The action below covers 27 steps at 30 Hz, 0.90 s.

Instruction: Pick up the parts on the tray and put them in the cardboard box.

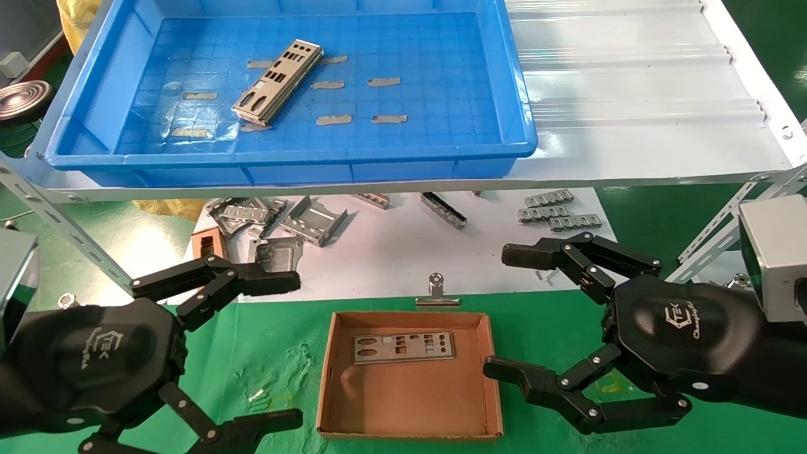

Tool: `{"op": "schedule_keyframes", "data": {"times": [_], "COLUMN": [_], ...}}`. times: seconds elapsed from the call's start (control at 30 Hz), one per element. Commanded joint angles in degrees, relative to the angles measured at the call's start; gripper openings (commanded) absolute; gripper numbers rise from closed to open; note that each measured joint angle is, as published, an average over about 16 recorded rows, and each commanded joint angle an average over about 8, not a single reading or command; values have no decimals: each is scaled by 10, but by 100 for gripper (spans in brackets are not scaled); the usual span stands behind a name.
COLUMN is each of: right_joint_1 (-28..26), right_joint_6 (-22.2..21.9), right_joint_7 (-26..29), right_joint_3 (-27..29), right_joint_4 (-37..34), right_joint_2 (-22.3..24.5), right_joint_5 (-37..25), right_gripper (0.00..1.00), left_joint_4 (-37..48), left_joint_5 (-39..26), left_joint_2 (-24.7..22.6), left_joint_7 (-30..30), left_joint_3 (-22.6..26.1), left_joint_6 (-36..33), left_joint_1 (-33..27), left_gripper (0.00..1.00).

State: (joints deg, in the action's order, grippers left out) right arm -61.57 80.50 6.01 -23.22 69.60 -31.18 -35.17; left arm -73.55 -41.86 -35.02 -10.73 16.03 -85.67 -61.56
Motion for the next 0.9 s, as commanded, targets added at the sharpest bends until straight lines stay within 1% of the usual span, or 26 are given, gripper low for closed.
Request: {"op": "schedule_keyframes", "data": {"times": [0.03, 0.9], "right_joint_1": [0, 0], "right_joint_6": [0, 0], "right_joint_7": [0, 0], "right_joint_3": [0, 0], "right_joint_4": [0, 0], "right_joint_2": [0, 0], "right_joint_5": [0, 0], "right_gripper": [100, 100], "left_joint_4": [0, 0], "left_joint_5": [0, 0], "left_joint_2": [0, 0], "left_joint_7": [0, 0], "left_joint_3": [0, 0], "left_joint_6": [0, 0], "left_joint_1": [0, 0], "left_gripper": [100, 100]}}
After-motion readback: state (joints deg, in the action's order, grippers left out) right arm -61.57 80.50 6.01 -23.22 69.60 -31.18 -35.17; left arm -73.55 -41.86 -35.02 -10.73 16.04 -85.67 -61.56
